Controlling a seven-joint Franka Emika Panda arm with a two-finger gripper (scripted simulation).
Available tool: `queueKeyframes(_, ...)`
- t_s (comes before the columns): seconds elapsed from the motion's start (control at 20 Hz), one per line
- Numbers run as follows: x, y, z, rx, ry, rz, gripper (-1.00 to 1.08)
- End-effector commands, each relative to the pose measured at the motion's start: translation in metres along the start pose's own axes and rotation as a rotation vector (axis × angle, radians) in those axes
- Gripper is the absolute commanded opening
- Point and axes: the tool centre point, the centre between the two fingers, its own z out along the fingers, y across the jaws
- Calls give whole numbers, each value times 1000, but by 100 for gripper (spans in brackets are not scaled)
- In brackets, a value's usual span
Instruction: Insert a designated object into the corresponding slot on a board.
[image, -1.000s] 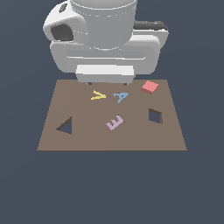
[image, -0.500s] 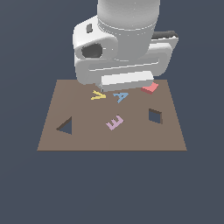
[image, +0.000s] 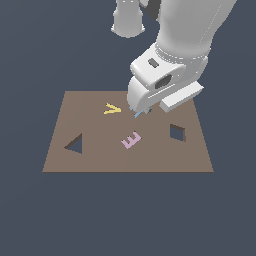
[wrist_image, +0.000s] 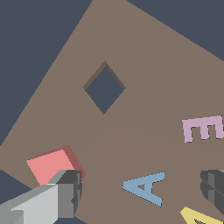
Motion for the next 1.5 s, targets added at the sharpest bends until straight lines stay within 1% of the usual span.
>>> queueKeyframes(0.0,-1,-21,13,2,0,-116,100)
queueKeyframes(0.35,-13,-66,42,4,-2,-364,100)
queueKeyframes(0.65,-24,-87,57,4,-4,-491,100)
queueKeyframes(0.9,-28,-92,62,4,-5,-529,100)
queueKeyframes(1.15,-28,-92,63,4,-5,-525,100)
queueKeyframes(1.45,-28,-92,79,3,-5,-527,100)
